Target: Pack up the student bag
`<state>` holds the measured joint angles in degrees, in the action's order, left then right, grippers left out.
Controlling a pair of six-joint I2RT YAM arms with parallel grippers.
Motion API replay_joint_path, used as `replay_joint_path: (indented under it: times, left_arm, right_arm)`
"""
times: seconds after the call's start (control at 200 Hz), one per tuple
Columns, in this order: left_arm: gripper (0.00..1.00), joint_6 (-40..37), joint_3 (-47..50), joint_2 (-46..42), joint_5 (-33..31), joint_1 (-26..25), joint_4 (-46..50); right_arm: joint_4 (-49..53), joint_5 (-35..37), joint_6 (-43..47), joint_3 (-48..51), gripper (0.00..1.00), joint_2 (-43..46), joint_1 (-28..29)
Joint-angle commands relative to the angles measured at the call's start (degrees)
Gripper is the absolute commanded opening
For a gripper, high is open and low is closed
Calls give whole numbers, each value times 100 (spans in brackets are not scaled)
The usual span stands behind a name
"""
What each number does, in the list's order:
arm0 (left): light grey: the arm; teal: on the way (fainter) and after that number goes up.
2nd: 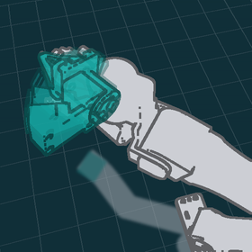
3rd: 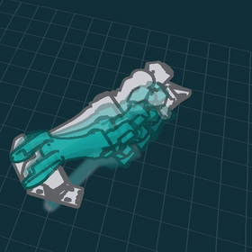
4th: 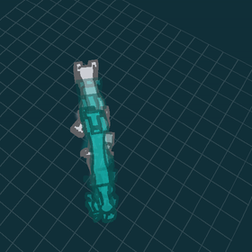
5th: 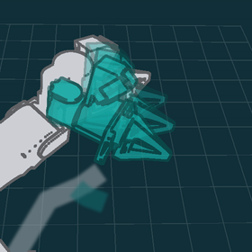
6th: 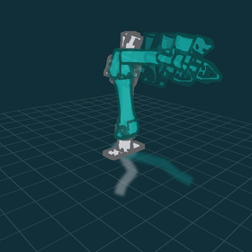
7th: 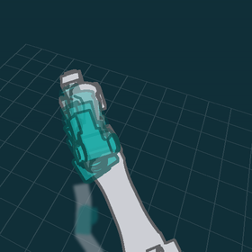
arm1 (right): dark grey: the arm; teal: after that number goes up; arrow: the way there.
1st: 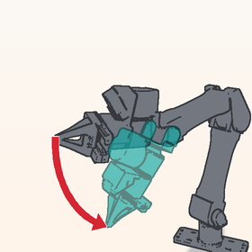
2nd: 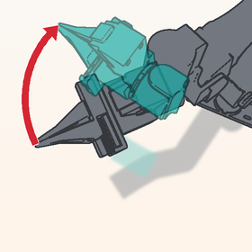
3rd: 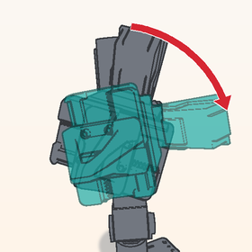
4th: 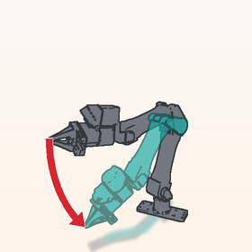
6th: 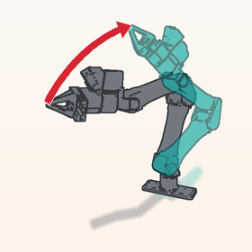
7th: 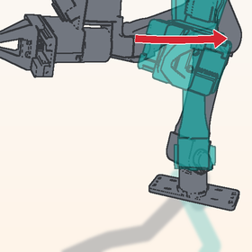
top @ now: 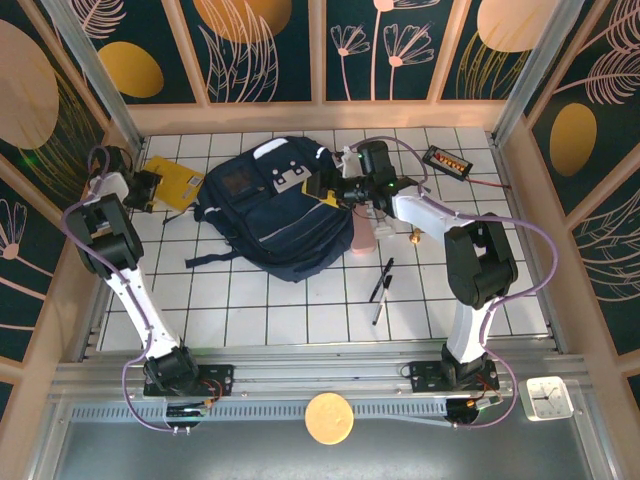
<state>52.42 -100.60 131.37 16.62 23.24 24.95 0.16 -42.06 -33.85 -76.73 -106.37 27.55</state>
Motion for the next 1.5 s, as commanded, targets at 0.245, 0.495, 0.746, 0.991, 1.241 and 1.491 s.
replay_joint_path:
  times: [0.245, 0.495, 0.746, 0.991, 1.241, 1.491]
  left_arm:
    - [9, -320, -226, 472, -546, -153, 857]
    - [0, -469, -28, 83, -606, -138, 660]
    - [0, -285, 404, -1010, -150, 5, 9]
    - [0, -66, 1637, -2476, 186, 11, -776]
    - [0, -66, 2353, -3601, 563, 22, -895]
    - [0, 1, 3808, -4579, 869, 22, -1097]
  right_arm:
    - [-823, 321, -488, 794, 82, 459, -455]
    - [-1133, 304, -674, 1048, 82, 691, -497]
    - [-842, 440, -364, 740, 81, 748, -84]
    - [-795, 413, -226, 660, 81, 821, 149]
    - [-773, -436, -464, -95, 82, 69, 344]
    - [-1223, -756, -1100, -1648, 83, -1582, 1036]
